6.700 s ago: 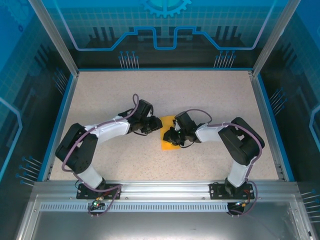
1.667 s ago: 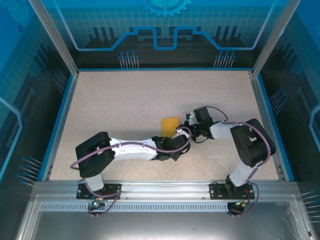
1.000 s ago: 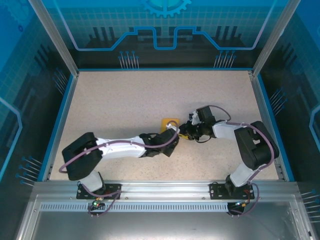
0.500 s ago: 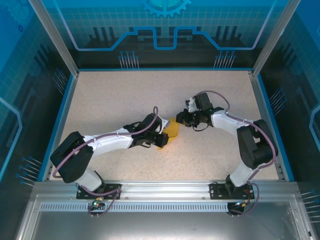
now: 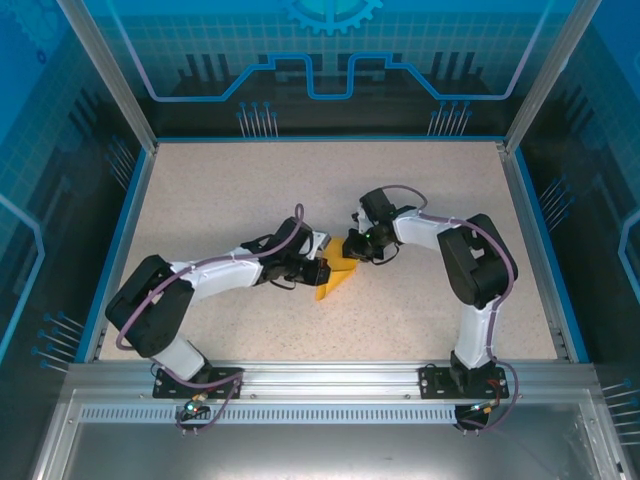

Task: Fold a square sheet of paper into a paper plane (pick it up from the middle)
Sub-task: Third fold the triangle at the center of the table.

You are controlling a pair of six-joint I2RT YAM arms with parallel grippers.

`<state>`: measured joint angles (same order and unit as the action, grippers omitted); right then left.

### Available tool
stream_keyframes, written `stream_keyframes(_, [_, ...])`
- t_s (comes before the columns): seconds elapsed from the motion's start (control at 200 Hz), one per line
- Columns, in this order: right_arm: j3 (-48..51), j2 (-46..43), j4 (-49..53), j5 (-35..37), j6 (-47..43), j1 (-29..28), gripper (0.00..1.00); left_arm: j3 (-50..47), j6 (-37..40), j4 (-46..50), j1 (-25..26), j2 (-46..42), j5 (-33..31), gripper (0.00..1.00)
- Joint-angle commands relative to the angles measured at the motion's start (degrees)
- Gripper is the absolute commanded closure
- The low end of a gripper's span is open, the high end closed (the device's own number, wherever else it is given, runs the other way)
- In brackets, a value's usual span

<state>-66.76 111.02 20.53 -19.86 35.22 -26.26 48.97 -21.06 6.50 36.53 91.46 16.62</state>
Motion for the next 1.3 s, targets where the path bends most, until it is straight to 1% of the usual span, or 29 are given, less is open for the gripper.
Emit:
stream_keyframes(0.0, [-0.59,1.41,2.33,1.57,-2.0,-0.7,0.87,0.22,-0.6,-0.3,-1.72,1.95,3.77,1.0])
stream_keyframes(0.18, [0.01,1.75,1.96,1.84,-2.09,-0.81,0.87,1.38,-0.09,-0.19,-3.83,4.37,5.5,1.0])
stream_keyframes(0.42, [0.14,1.6,2.52,2.69,-2.48,-0.77,0.86,3.29,1.7,1.94,-5.59,5.78,5.08,1.0])
stream_keyframes(0.75, [0.42,0.81,3.11,3.51,-2.57,-0.72,0.86,7.13,5.01,5.33,-6.04,8.78,5.35,1.0])
stream_keyframes(0.925, [0.58,0.17,2.94,3.78,-2.31,-0.72,0.86,7.15,5.24,6.22,-6.17,9.02,4.65,1.0])
stream_keyframes(1.18, [1.17,-0.18,2.51,3.26,-2.13,-0.72,0.86,7.04,5.52,5.7,-6.26,9.79,3.68,1.0])
stream_keyframes(1.295, [1.59,-0.27,2.2,3.29,-1.83,-0.7,0.85,7.1,5.72,4.54,-6.22,9.83,4.7,1.0])
